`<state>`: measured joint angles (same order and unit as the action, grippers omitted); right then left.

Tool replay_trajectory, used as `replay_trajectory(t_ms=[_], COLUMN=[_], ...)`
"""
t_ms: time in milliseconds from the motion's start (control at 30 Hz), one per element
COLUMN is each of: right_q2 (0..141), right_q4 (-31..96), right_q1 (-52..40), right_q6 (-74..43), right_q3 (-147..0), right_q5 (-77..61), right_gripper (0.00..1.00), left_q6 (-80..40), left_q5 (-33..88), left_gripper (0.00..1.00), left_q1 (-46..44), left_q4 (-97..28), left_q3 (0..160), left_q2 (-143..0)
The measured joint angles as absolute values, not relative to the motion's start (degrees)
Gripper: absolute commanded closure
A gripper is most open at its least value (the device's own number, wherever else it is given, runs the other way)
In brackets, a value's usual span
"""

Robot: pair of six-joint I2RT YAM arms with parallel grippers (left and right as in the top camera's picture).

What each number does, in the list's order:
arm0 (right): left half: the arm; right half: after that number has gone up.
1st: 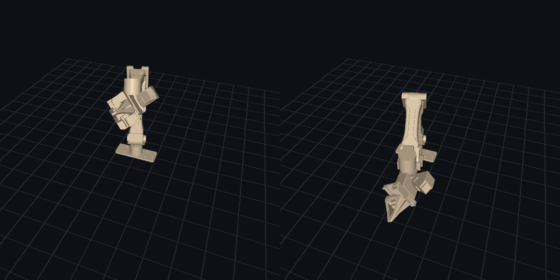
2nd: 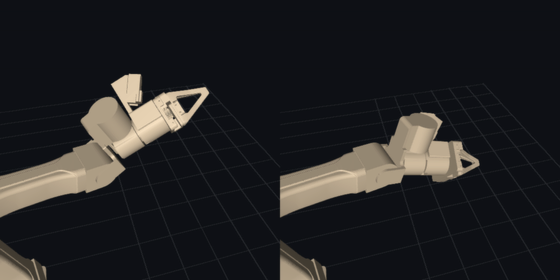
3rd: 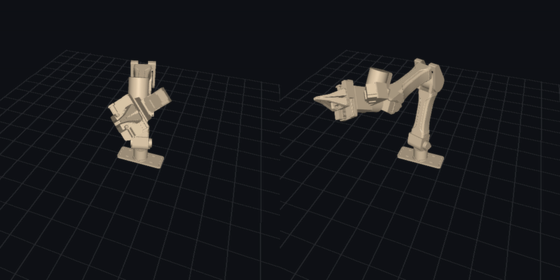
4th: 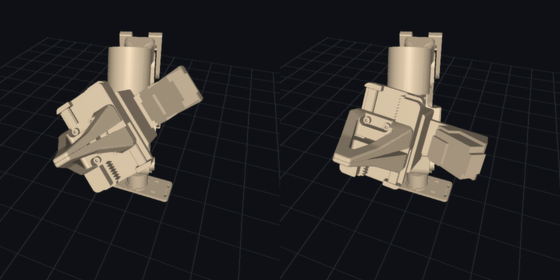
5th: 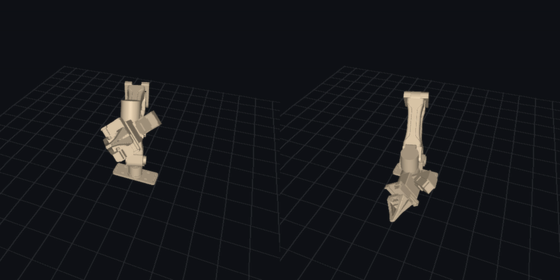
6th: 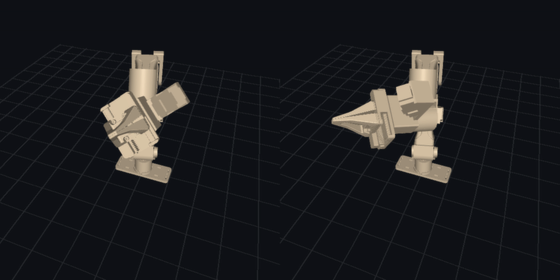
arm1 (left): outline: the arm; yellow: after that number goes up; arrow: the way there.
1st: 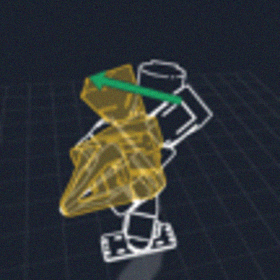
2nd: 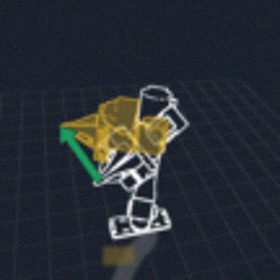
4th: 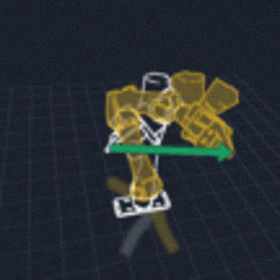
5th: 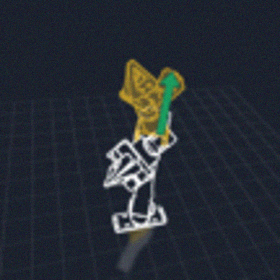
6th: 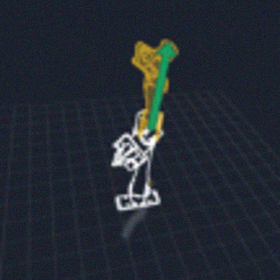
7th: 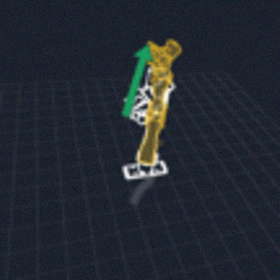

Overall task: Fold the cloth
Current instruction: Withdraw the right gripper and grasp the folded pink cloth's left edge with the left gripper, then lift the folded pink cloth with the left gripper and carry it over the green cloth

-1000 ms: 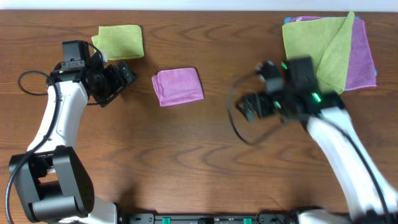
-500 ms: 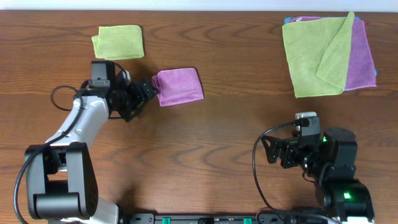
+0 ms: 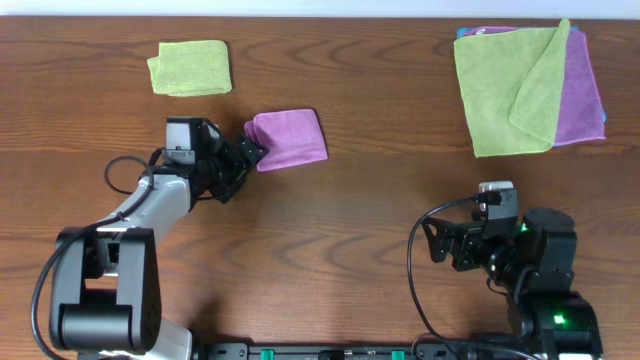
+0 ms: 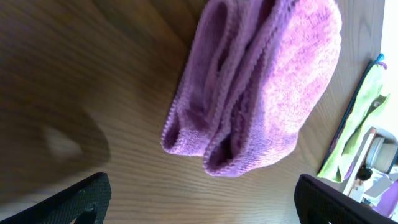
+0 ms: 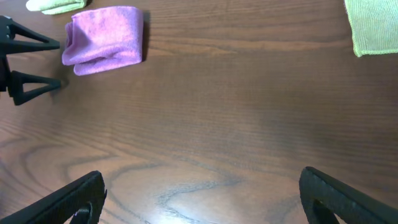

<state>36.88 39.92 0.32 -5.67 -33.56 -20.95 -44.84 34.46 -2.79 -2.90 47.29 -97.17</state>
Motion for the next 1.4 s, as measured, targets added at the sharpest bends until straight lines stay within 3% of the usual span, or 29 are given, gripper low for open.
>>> replay_trajectory(t_ms=[367,1033,1067,1233,1400], right_q2=[36.9,36.9,36.9,36.9,36.9], right_q4=[40.0,40.0,40.0,40.0,40.0], right_q1=[0.3,0.3,0.3,0.3,0.3], right_q6=[-5.7,-5.7,-5.7,-5.7,-5.7], right_q3=[-33.6,-33.6,-33.6,-33.6,-33.6], right_q5=[-20.9,-20.9,-20.9,-20.9,-20.9], right_gripper=[0.01,0.01,0.01,0.01,0.01], left_q6=[-47.1,-50.9,-51.0,-52.4,-53.9], left_q5=[30.5,26.1,26.1,26.2,26.6], left_gripper=[0.02,0.00,0.06,0.14,0.64], left_q1=[-8.0,-8.5,-8.5,-9.2,-10.2], left_q4=[0.3,3.5,3.9,6.8,10.6], left_q3=[47.3,47.3,47.3,47.3,47.5], left_q2=[-98.3,-99.8,-100.0,-101.5,-104.6])
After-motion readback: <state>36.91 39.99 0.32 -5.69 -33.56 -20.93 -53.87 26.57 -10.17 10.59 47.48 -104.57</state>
